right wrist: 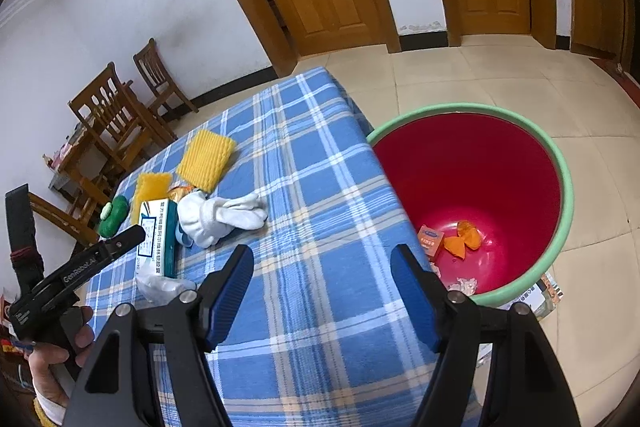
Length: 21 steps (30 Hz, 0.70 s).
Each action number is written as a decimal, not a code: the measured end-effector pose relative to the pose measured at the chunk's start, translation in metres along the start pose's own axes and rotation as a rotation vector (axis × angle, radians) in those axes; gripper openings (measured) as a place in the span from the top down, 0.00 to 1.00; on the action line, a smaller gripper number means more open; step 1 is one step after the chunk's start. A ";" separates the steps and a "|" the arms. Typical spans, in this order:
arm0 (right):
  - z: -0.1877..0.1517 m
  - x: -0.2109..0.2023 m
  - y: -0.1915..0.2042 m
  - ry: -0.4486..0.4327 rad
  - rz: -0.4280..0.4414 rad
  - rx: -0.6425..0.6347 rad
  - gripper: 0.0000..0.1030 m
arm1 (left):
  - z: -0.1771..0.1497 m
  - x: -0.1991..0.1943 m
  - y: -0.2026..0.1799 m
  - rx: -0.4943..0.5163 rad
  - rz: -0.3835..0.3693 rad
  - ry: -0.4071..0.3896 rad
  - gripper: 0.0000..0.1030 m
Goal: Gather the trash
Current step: 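Grasp the white medicine box with the left tool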
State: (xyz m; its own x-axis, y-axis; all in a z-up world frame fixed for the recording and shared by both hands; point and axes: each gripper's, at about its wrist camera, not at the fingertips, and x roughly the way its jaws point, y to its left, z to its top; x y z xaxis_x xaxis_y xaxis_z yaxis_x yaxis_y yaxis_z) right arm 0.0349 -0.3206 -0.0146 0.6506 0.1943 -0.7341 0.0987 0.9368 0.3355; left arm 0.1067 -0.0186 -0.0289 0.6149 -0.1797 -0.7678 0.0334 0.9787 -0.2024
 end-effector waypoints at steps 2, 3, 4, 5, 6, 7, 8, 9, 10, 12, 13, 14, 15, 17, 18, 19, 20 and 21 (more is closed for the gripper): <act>0.000 0.003 0.003 0.007 -0.003 -0.005 0.28 | -0.001 0.006 0.003 -0.006 0.001 0.018 0.36; -0.001 0.004 0.004 0.009 -0.006 -0.008 0.28 | -0.001 0.009 0.004 -0.009 0.002 0.024 0.36; -0.001 0.004 0.005 0.011 -0.008 -0.010 0.28 | -0.002 0.012 0.005 -0.012 0.003 0.029 0.36; -0.001 0.006 0.007 0.014 -0.011 -0.013 0.28 | -0.002 0.014 0.006 -0.014 0.005 0.035 0.36; -0.001 0.007 0.008 0.017 -0.013 -0.014 0.28 | -0.003 0.017 0.006 -0.014 0.007 0.040 0.36; -0.001 0.008 0.009 0.020 -0.017 -0.016 0.28 | -0.003 0.020 0.007 -0.014 0.011 0.044 0.36; 0.000 0.009 0.010 0.022 -0.018 -0.017 0.28 | -0.003 0.023 0.008 -0.015 0.008 0.044 0.35; 0.000 0.010 0.011 0.026 -0.022 -0.019 0.28 | -0.004 0.025 0.008 -0.017 0.000 0.047 0.35; 0.000 0.012 0.012 0.030 -0.025 -0.020 0.28 | -0.004 0.027 0.009 -0.021 -0.011 0.051 0.34; 0.001 0.014 0.013 0.037 -0.028 -0.021 0.28 | -0.004 0.030 0.009 -0.020 -0.028 0.057 0.34; 0.001 0.016 0.014 0.041 -0.029 -0.022 0.28 | -0.004 0.031 0.009 -0.017 -0.032 0.061 0.34; 0.001 0.017 0.015 0.043 -0.030 -0.024 0.28 | -0.005 0.032 0.009 -0.014 -0.034 0.064 0.34; 0.001 0.018 0.016 0.045 -0.031 -0.026 0.28 | -0.005 0.034 0.009 -0.013 -0.039 0.067 0.34; 0.002 0.020 0.020 0.049 -0.034 -0.033 0.28 | -0.007 0.036 0.009 -0.018 -0.059 0.077 0.35; 0.002 0.021 0.021 0.051 -0.034 -0.034 0.28 | -0.008 0.037 0.010 -0.021 -0.068 0.080 0.36; 0.002 0.022 0.022 0.053 -0.034 -0.034 0.28 | -0.008 0.036 0.009 -0.013 -0.064 0.070 0.40; 0.002 0.023 0.023 0.056 -0.035 -0.035 0.28 | -0.009 0.036 0.008 -0.006 -0.066 0.067 0.44; 0.002 0.023 0.024 0.057 -0.036 -0.036 0.28 | -0.009 0.036 0.008 -0.006 -0.071 0.068 0.44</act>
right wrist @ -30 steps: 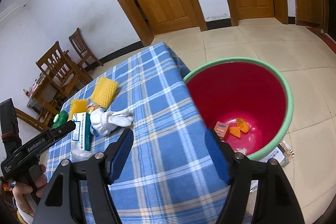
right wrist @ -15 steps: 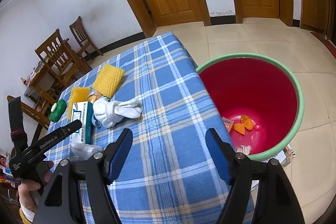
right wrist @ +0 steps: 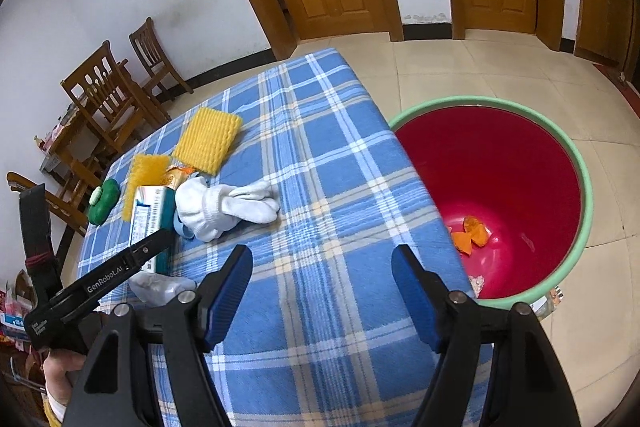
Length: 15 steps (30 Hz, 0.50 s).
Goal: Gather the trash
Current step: 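Grasp the white medicine box with the left tool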
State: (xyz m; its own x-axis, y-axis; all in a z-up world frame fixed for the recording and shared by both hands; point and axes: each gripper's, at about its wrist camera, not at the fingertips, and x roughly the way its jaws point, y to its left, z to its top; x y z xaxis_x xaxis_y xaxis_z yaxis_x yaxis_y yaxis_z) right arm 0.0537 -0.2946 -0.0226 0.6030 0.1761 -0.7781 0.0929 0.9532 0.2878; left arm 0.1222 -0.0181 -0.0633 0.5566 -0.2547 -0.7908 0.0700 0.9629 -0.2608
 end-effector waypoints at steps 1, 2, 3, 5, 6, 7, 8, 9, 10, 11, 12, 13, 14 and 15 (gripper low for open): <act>0.000 0.001 0.001 0.002 -0.001 -0.003 0.28 | 0.000 0.000 0.000 -0.001 -0.005 -0.003 0.44; 0.000 0.001 0.002 0.003 -0.001 -0.005 0.28 | 0.000 0.000 0.001 0.001 -0.007 -0.005 0.45; 0.000 0.001 0.004 0.004 0.000 -0.007 0.28 | -0.001 -0.001 0.001 0.002 -0.011 -0.008 0.45; 0.000 0.001 0.007 0.003 0.001 -0.014 0.28 | -0.001 -0.006 0.001 0.000 -0.022 -0.023 0.45; 0.000 0.001 0.009 0.003 0.001 -0.017 0.28 | -0.001 -0.009 0.002 -0.001 -0.025 -0.030 0.45; 0.000 0.001 0.011 0.002 0.001 -0.022 0.28 | 0.000 -0.012 0.002 -0.002 -0.028 -0.038 0.45; 0.001 0.002 0.013 0.002 0.003 -0.027 0.28 | 0.000 -0.016 0.003 -0.003 -0.031 -0.048 0.45; 0.001 0.002 0.014 0.001 0.004 -0.031 0.28 | 0.001 -0.020 0.004 -0.004 -0.032 -0.059 0.45; 0.002 0.003 0.017 0.000 0.006 -0.037 0.28 | 0.001 -0.024 0.004 -0.005 -0.030 -0.067 0.45; 0.002 0.003 0.020 0.000 0.008 -0.041 0.28 | 0.001 -0.029 0.005 -0.010 -0.027 -0.080 0.45; 0.003 0.004 0.022 0.000 0.012 -0.045 0.28 | 0.002 -0.033 0.006 -0.014 -0.025 -0.087 0.45; 0.004 0.004 0.025 -0.002 0.017 -0.050 0.28 | 0.003 -0.037 0.009 -0.022 -0.021 -0.095 0.45; 0.005 0.004 0.028 -0.004 0.020 -0.057 0.28 | 0.003 -0.040 0.011 -0.029 -0.017 -0.102 0.45; 0.006 0.005 0.032 -0.008 0.024 -0.067 0.25 | 0.003 -0.043 0.014 -0.035 -0.013 -0.107 0.45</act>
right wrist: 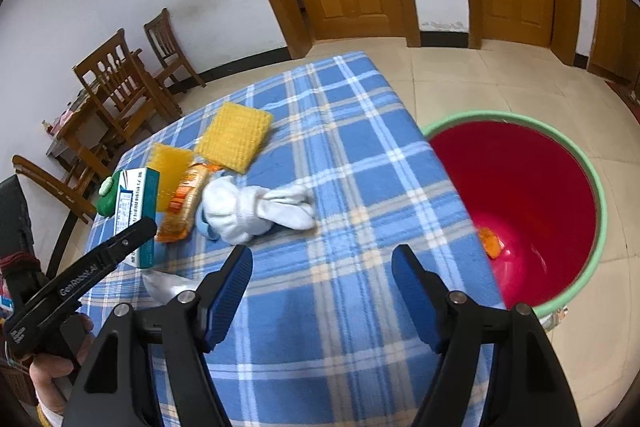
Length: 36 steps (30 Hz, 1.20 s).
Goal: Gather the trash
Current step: 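Grasp the white medicine box with the left tool, then grasp the white sock with the right tool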
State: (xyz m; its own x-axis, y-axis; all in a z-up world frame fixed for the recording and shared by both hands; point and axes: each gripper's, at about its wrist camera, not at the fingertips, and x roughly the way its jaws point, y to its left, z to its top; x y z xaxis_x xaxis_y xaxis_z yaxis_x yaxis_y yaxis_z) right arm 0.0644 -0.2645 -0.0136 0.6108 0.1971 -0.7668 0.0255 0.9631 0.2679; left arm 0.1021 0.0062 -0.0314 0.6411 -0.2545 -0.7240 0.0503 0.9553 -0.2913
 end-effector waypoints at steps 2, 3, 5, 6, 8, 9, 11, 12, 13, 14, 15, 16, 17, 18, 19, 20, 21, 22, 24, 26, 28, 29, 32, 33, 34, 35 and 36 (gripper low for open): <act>0.002 0.001 0.006 -0.008 0.009 -0.014 0.19 | 0.001 -0.006 0.006 -0.013 0.013 -0.013 0.45; 0.004 0.002 0.010 -0.016 0.018 -0.022 0.19 | 0.000 -0.007 0.008 -0.019 0.018 -0.016 0.45; 0.007 0.005 0.016 -0.023 0.025 -0.034 0.18 | 0.000 -0.009 0.015 -0.034 0.029 -0.020 0.45; 0.008 0.007 0.019 -0.024 0.029 -0.035 0.17 | 0.000 -0.010 0.019 -0.044 0.034 -0.021 0.45; 0.011 0.015 0.024 -0.014 0.043 -0.031 0.14 | -0.001 -0.010 0.028 -0.062 0.040 -0.021 0.45; 0.012 0.018 0.025 -0.008 0.049 -0.029 0.14 | -0.001 -0.010 0.031 -0.071 0.043 -0.021 0.45; 0.012 0.025 0.030 0.005 0.053 -0.032 0.14 | -0.002 -0.010 0.038 -0.084 0.047 -0.022 0.45; 0.011 0.028 0.032 0.008 0.051 -0.035 0.14 | -0.003 -0.010 0.041 -0.091 0.050 -0.022 0.45; 0.011 0.032 0.035 0.014 0.047 -0.041 0.14 | -0.003 -0.010 0.044 -0.100 0.051 -0.022 0.45; 0.011 0.035 0.037 0.019 0.043 -0.047 0.14 | -0.003 -0.009 0.047 -0.108 0.052 -0.021 0.45; 0.011 0.038 0.039 0.023 0.041 -0.051 0.14 | -0.004 -0.009 0.049 -0.114 0.052 -0.021 0.45; 0.011 0.040 0.040 0.027 0.040 -0.054 0.14 | -0.004 -0.009 0.051 -0.119 0.052 -0.021 0.45; 0.011 0.044 0.042 0.032 0.038 -0.059 0.14 | -0.004 -0.009 0.053 -0.124 0.052 -0.022 0.45; 0.010 0.045 0.043 0.035 0.037 -0.061 0.14 | -0.005 -0.009 0.054 -0.127 0.052 -0.022 0.45; 0.011 0.049 0.045 0.041 0.035 -0.066 0.14 | -0.005 -0.008 0.055 -0.129 0.052 -0.023 0.45; 0.010 0.049 0.044 0.043 0.034 -0.068 0.15 | -0.005 -0.008 0.057 -0.131 0.052 -0.023 0.45; 0.010 0.052 0.045 0.046 0.030 -0.072 0.17 | -0.005 -0.008 0.058 -0.135 0.054 -0.024 0.45; 0.010 0.055 0.046 0.049 0.026 -0.077 0.22 | -0.005 -0.008 0.059 -0.137 0.055 -0.025 0.45; 0.009 0.059 0.047 0.063 0.024 -0.080 0.28 | -0.005 -0.008 0.060 -0.139 0.054 -0.028 0.45; 0.008 0.064 0.047 0.077 0.026 -0.081 0.33 | -0.005 -0.007 0.062 -0.142 0.053 -0.029 0.45; 0.005 0.069 0.048 0.094 0.026 -0.084 0.37 | -0.005 -0.007 0.062 -0.141 0.054 -0.029 0.45; 0.005 0.069 0.048 0.084 0.020 -0.092 0.38 | -0.005 -0.007 0.062 -0.142 0.054 -0.029 0.45; 0.004 0.069 0.048 0.081 0.013 -0.098 0.44 | -0.005 -0.007 0.064 -0.145 0.053 -0.028 0.45; 0.004 0.069 0.048 0.080 0.013 -0.096 0.47 | -0.005 -0.007 0.065 -0.147 0.052 -0.029 0.45; 0.005 0.069 0.047 0.079 0.014 -0.094 0.50 | -0.005 -0.007 0.065 -0.146 0.052 -0.029 0.45; 0.005 0.069 0.046 0.078 0.016 -0.093 0.52 | -0.005 -0.008 0.065 -0.146 0.051 -0.030 0.45; 0.005 0.069 0.046 0.078 0.017 -0.091 0.55 | -0.004 -0.008 0.066 -0.145 0.050 -0.031 0.45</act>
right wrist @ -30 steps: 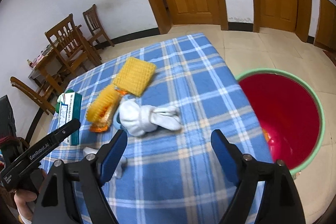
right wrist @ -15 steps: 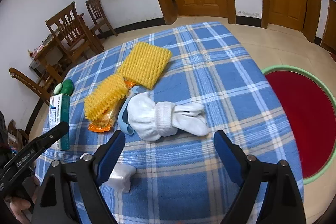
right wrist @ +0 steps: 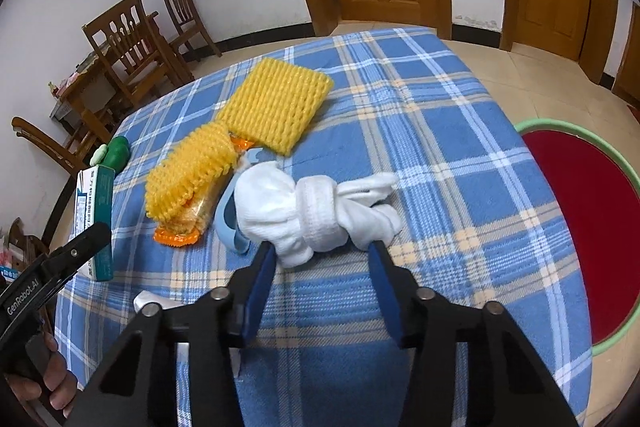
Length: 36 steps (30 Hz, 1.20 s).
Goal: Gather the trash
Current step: 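Grasp the white sock with the right tool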
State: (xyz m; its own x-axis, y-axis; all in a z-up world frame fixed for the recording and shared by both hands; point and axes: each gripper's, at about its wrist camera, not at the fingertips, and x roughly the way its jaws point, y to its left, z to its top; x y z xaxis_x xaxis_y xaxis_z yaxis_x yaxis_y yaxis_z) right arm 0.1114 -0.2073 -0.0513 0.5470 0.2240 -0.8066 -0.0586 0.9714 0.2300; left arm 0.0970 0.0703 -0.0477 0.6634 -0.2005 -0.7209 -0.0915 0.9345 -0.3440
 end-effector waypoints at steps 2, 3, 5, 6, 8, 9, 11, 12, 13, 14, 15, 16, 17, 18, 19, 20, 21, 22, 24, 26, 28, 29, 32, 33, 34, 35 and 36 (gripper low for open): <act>0.001 0.001 0.000 0.000 0.007 0.000 0.62 | 0.000 -0.001 0.000 0.001 -0.004 -0.003 0.45; 0.001 0.001 0.000 0.002 0.013 -0.001 0.65 | 0.000 -0.003 -0.001 0.002 -0.005 -0.004 0.45; 0.000 0.000 0.000 0.002 0.024 -0.005 0.73 | 0.000 -0.004 -0.002 0.005 -0.006 -0.006 0.45; -0.001 -0.001 0.001 0.000 0.026 -0.008 0.76 | -0.001 -0.005 -0.003 0.006 -0.007 -0.007 0.45; -0.001 -0.003 0.002 -0.009 0.030 -0.017 0.82 | -0.001 -0.007 -0.005 0.008 -0.009 -0.008 0.45; -0.002 -0.004 0.002 -0.014 0.033 -0.018 0.85 | -0.001 -0.008 -0.005 0.009 -0.010 -0.009 0.45; -0.002 -0.007 0.001 -0.020 0.039 -0.016 0.87 | -0.002 -0.010 -0.006 0.009 -0.011 -0.013 0.45; -0.002 -0.009 0.000 -0.025 0.042 -0.015 0.88 | -0.002 -0.011 -0.006 0.007 -0.013 -0.015 0.45; -0.002 -0.011 -0.001 -0.028 0.046 -0.012 0.89 | -0.001 -0.012 -0.006 0.005 -0.014 -0.016 0.45; -0.002 -0.012 -0.002 -0.031 0.051 -0.009 0.89 | -0.001 -0.012 -0.005 0.002 -0.015 -0.017 0.45; -0.002 -0.014 -0.002 -0.036 0.052 -0.008 0.90 | -0.001 -0.013 -0.005 -0.003 -0.015 -0.019 0.45; -0.002 -0.017 -0.003 -0.043 0.055 -0.008 0.90 | 0.000 -0.013 -0.005 -0.006 -0.014 -0.020 0.45; -0.002 -0.019 -0.003 -0.049 0.056 -0.008 0.91 | 0.000 -0.013 -0.005 -0.008 -0.013 -0.021 0.45; -0.002 -0.021 -0.004 -0.054 0.057 -0.009 0.92 | 0.000 -0.014 -0.004 -0.010 -0.012 -0.021 0.45; -0.003 -0.023 -0.005 -0.060 0.062 -0.009 0.92 | 0.000 -0.014 -0.005 -0.011 -0.011 -0.021 0.45; -0.003 -0.025 -0.005 -0.064 0.067 -0.009 0.93 | 0.000 -0.015 -0.005 -0.011 -0.010 -0.021 0.45; -0.003 -0.027 -0.005 -0.069 0.068 -0.007 0.94 | 0.000 -0.015 -0.005 -0.011 -0.008 -0.022 0.45; -0.003 -0.029 -0.005 -0.074 0.070 -0.007 0.94 | 0.000 -0.015 -0.006 -0.011 -0.007 -0.023 0.45; -0.003 -0.035 -0.006 -0.088 0.083 -0.009 0.95 | 0.000 -0.017 -0.006 -0.011 -0.008 -0.024 0.45; -0.003 -0.039 -0.004 -0.097 0.092 -0.019 0.95 | 0.000 -0.018 -0.009 -0.005 -0.009 -0.026 0.45; -0.003 -0.042 -0.002 -0.107 0.081 -0.036 0.95 | 0.000 -0.019 -0.010 -0.001 -0.009 -0.029 0.45; -0.003 -0.043 -0.002 -0.111 0.070 -0.038 0.94 | 0.000 -0.019 -0.010 0.001 -0.009 -0.029 0.45; -0.001 -0.042 -0.002 -0.111 0.063 -0.050 0.80 | 0.000 -0.019 -0.012 0.003 -0.007 -0.027 0.45; 0.000 -0.041 -0.002 -0.108 0.059 -0.046 0.59 | -0.001 -0.019 -0.012 0.004 -0.006 -0.028 0.45; 0.001 -0.039 -0.002 -0.108 0.063 -0.042 0.41 | 0.000 -0.020 -0.012 0.004 -0.005 -0.028 0.45; 0.002 -0.039 -0.003 -0.115 0.066 -0.037 0.38 | 0.000 -0.020 -0.013 0.005 -0.005 -0.028 0.45; 0.003 -0.038 -0.003 -0.118 0.060 -0.038 0.37 | 0.000 -0.020 -0.012 0.006 -0.004 -0.028 0.45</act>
State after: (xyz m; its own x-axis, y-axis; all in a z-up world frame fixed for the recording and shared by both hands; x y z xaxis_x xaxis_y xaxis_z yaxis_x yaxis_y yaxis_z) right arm 0.0928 -0.2186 -0.0196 0.6356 0.2735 -0.7219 -0.1249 0.9593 0.2534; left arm 0.0849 0.0625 -0.0295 0.6841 -0.1964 -0.7025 -0.0842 0.9354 -0.3434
